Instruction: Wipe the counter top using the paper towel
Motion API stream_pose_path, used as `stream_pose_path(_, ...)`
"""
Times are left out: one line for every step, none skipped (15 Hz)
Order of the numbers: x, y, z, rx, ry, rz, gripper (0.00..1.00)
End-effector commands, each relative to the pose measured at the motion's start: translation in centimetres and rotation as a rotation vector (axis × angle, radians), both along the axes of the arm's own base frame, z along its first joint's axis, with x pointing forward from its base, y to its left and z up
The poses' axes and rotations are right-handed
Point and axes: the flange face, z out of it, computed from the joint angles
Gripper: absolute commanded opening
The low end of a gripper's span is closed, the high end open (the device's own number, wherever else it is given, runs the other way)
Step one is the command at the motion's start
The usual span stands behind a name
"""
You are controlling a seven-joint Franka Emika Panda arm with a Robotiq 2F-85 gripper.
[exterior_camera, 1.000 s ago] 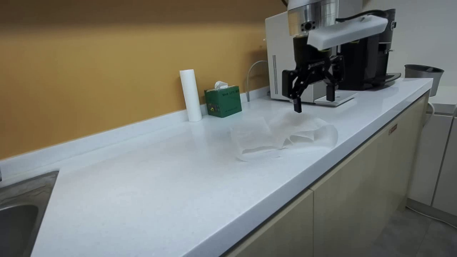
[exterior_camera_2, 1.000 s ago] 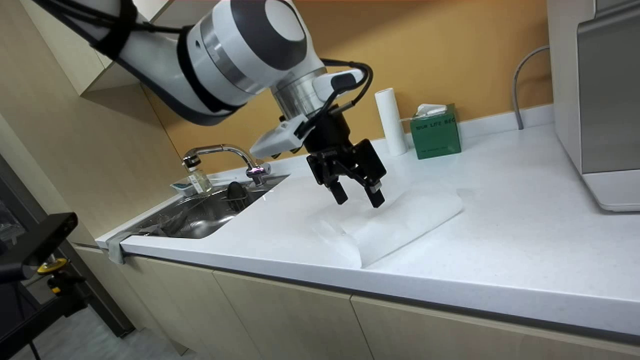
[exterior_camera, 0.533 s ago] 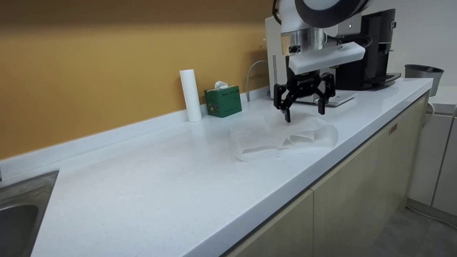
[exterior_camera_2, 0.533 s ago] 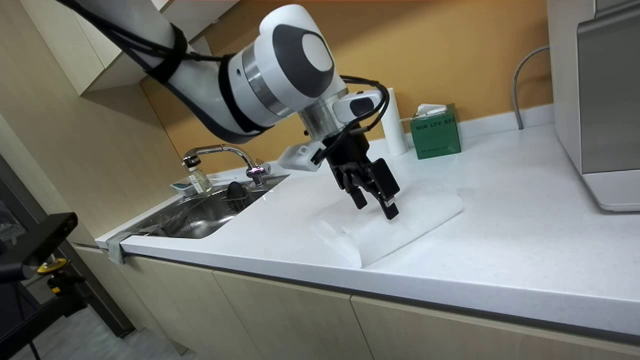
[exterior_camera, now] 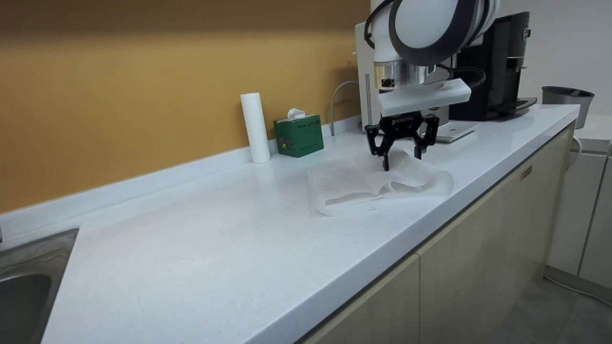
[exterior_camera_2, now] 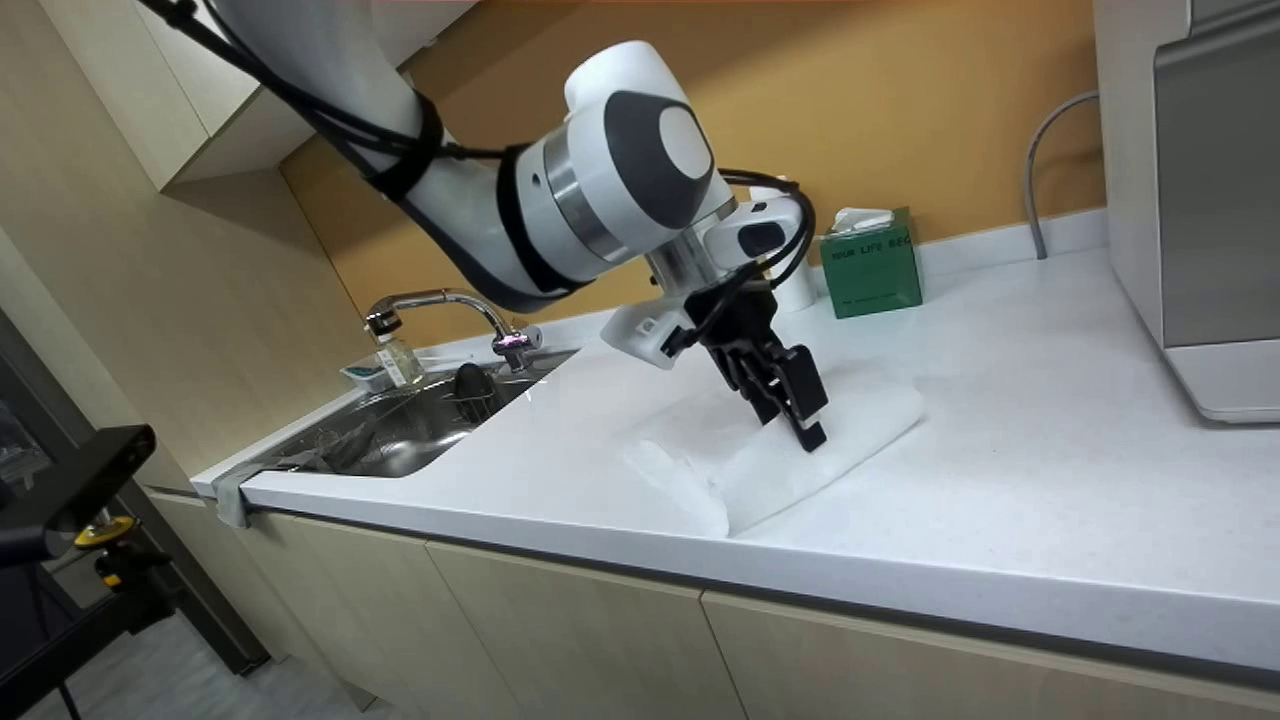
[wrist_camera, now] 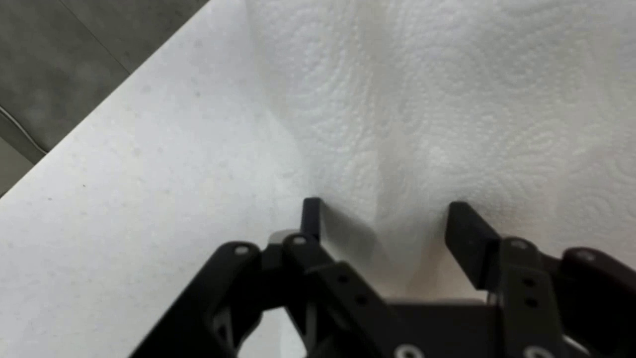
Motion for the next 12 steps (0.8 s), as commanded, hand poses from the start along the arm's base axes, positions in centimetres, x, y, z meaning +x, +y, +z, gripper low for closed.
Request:
stream_pose_path(1.1,-0.3,0.4,-0.011,-0.045,-0.056,0.38)
stream_pose_path(1.1,-0.6,0.4,-0.017,-0.051,-0.065,0.32)
stream_pose_path(1.1,-0.9,0.5,-0.021,-0.056,-0.078,0.25)
stream_pose_path(1.1,-1.4,0.6,-0.026,-0.059,-0.095,0.18)
stream_pose_path(1.0,-2.1,0.8,-0.033,-0.06,-0.115,0.12)
stream_pose_path(0.9,-2.8,0.9,-0.04,-0.062,-0.137,0.04)
stream_pose_path(0.7,-3.9,1.0,-0.052,-0.064,-0.164,0.01)
stream_pose_path(0.5,-4.8,1.0,-0.065,-0.064,-0.186,0.0)
stream_pose_path(0.2,-6.0,1.1,-0.08,-0.065,-0.213,0.0)
stream_pose_path(-0.1,-7.1,1.1,-0.093,-0.066,-0.239,0.0)
stream_pose_path(-0.4,-8.2,1.2,-0.108,-0.065,-0.265,0.0)
stream_pose_path(-0.8,-9.4,1.2,-0.123,-0.064,-0.293,0.0)
